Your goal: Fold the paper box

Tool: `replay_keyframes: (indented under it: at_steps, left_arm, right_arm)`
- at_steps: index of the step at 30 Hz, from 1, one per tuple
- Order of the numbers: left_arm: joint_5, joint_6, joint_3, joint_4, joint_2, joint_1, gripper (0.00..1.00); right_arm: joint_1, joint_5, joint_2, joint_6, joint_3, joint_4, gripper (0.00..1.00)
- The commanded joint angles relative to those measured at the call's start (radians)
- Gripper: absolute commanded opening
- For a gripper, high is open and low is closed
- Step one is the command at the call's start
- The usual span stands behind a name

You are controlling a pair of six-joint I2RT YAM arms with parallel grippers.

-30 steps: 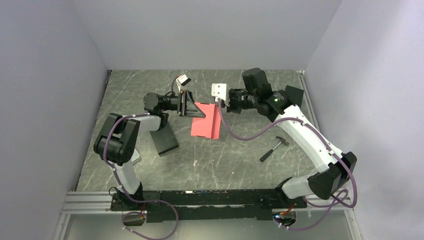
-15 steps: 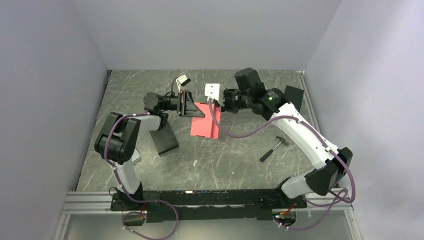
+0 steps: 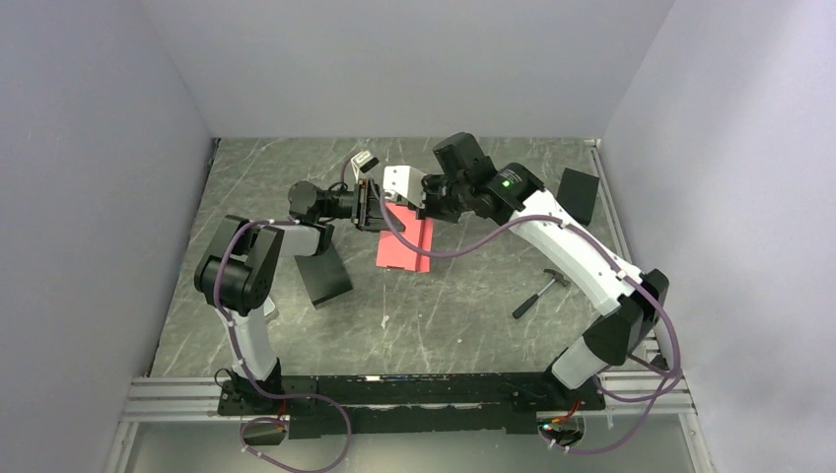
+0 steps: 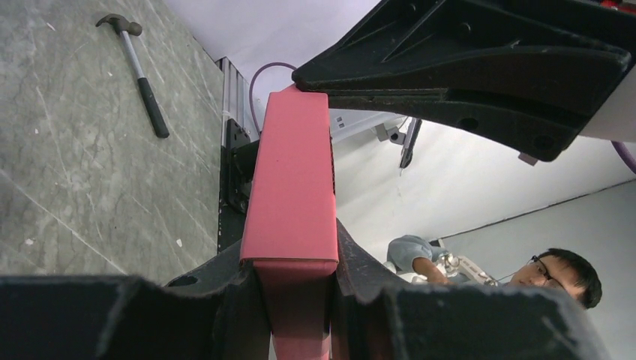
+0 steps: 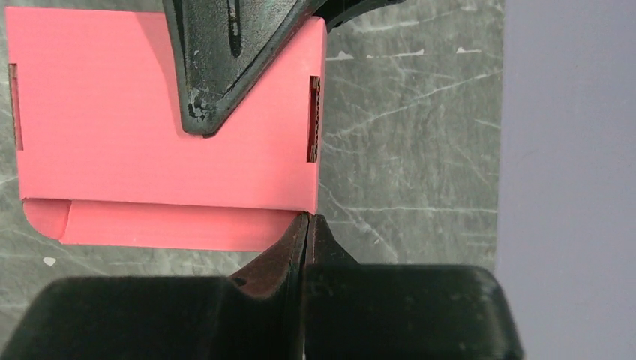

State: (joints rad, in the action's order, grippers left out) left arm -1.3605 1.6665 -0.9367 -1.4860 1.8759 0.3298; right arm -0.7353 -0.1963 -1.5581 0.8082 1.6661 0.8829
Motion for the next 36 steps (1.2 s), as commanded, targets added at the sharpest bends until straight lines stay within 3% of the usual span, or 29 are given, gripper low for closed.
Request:
replay_keyframes:
  at_steps: [1,8,9,22,31,36]
  left_arm:
    - [0.060,0.005,-0.035,-0.030,0.014,0.029,0.03]
    - [0.072,0.032,-0.028,-0.066,0.046,0.013,0.03]
    - [0.073,0.032,-0.025,-0.067,0.046,0.008,0.03]
    - [0.065,0.035,-0.007,-0.068,0.036,-0.021,0.03]
    - [0.065,0.037,-0.014,-0.068,0.039,-0.026,0.03]
    - [0.070,0.039,-0.018,-0.070,0.043,-0.029,0.03]
  right_arm:
    - [-0.051,-0.037,-0.063,-0.066,0.067,-0.048,0.00]
    - [-0.052,-0.033,-0.066,-0.098,0.041,-0.072,0.00]
    - [-0.053,-0.035,-0.061,-0.100,0.034,-0.080,0.06]
    - [-0.051,-0.085,0.018,-0.119,0.002,-0.105,0.21]
    - [-0.046,-0.126,0.094,-0.141,0.007,-0.102,0.41]
    - [-0.001,-0.204,0.136,-0.161,-0.005,-0.100,0.44]
